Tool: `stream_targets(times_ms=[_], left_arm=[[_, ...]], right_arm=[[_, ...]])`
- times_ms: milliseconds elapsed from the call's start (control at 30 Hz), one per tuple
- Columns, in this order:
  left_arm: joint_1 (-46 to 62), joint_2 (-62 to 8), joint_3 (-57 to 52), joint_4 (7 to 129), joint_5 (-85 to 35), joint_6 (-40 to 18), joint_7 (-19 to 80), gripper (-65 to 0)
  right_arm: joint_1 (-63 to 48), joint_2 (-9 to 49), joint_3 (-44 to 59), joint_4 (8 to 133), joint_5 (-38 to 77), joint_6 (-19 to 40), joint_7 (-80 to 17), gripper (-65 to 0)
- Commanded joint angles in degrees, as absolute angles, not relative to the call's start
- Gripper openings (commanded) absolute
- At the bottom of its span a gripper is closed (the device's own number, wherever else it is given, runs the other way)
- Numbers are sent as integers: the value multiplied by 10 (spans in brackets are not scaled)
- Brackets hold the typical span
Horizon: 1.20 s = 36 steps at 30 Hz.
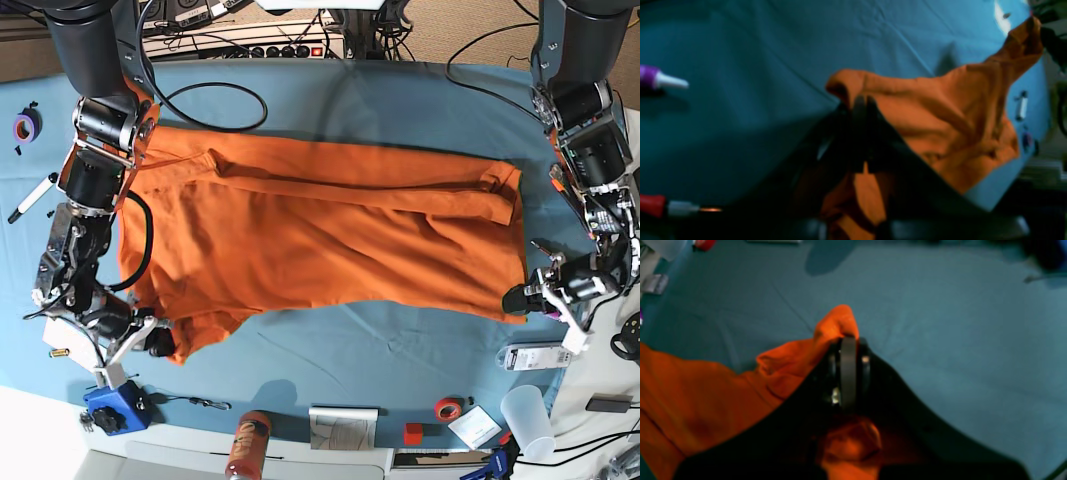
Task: Layout the t-shirt on the table in an organized manner, then fold the t-shirt properly
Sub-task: 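Fold the grasped edge over onto the folded half with both grippers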
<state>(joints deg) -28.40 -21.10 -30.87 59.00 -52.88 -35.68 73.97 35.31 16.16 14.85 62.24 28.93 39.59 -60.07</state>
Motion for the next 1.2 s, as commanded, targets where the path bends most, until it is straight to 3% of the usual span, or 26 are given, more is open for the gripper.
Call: stream_targets(times_ms=[0,300,533,933,1167], left_arm=[[-295,-219,-310,599,-550,-359,737,-650],[-255,-219,-309,599,-613,-359,755,-650],[-254,-220,-309,599,-705,-361,800,-650],[-254,-230,-309,599,-707,-361,800,-650],[-254,-257,-309,599,-708,-361,800,-650]], right_arm=[[364,170,150,653,302,398,-596,-650],[213,170,155,892,312,384,-620,-650],[93,167,198,1002,326,381,-577,-650],[-15,167,284,1012,322,378,-578,-650],[-26,167,305,1012,297,335,-594,-650]])
